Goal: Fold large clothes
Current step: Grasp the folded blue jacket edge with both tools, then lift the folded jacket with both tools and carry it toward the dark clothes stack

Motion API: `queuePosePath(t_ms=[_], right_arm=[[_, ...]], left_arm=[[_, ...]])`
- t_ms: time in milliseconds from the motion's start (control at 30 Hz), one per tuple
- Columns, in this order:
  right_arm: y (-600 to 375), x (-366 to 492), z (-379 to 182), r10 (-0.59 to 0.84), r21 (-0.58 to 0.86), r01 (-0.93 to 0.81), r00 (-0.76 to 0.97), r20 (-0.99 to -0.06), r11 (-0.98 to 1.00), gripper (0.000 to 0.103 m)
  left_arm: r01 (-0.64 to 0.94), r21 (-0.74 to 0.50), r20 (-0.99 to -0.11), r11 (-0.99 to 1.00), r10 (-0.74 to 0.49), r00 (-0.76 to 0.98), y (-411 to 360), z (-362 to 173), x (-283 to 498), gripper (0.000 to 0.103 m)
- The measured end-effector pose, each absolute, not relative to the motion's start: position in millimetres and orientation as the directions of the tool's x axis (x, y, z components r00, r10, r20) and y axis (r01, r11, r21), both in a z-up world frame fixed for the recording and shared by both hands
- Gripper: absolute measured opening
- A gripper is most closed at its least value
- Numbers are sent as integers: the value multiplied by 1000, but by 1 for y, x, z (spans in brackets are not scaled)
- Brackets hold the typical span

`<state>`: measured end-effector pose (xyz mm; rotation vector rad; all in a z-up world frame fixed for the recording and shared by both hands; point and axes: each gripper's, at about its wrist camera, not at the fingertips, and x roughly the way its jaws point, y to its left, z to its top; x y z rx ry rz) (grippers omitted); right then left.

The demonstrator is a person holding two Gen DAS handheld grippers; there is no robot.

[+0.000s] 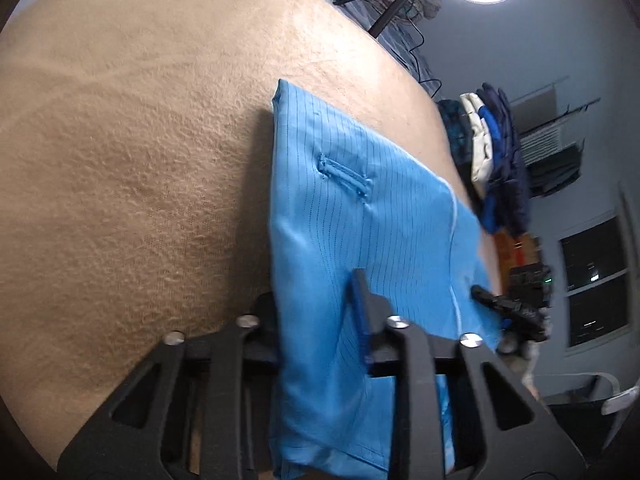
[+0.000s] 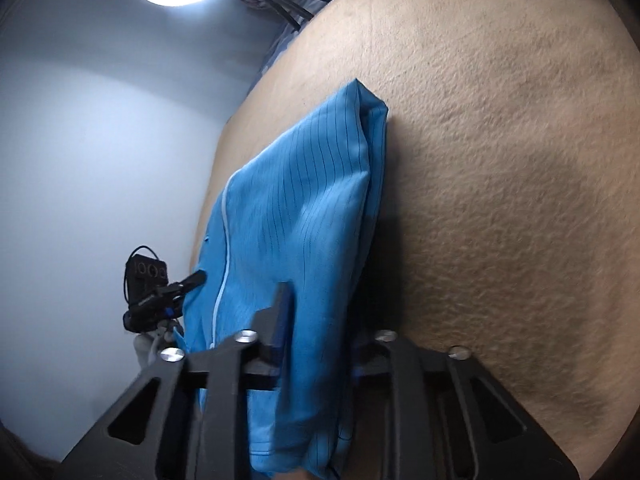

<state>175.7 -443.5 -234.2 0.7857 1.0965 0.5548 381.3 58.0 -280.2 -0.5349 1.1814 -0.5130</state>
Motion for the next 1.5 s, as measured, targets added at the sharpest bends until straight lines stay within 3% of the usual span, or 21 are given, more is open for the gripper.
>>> queuePosePath(t_ms=[167,600,1100,1500], right_arm=[[-432,164,-205,653,695,-60,410,-637,716,7],[-404,118,-116,456,440,-153,484,-747,885,5],[-470,53,-21,278,266,-116,620,-734,957,5],[-559,71,49,112,150,-12,730,-674,989,4]], left_arm=[[132,-556,-748,820,-564,350,46,-264,372,7],[240,-490,-744,838,-546,385,1,-208,334,5],[416,-433,-701,800,-589,403,-108,-117,306,5],[540,-427,-620,725,-670,408,-226,-46,353,5]])
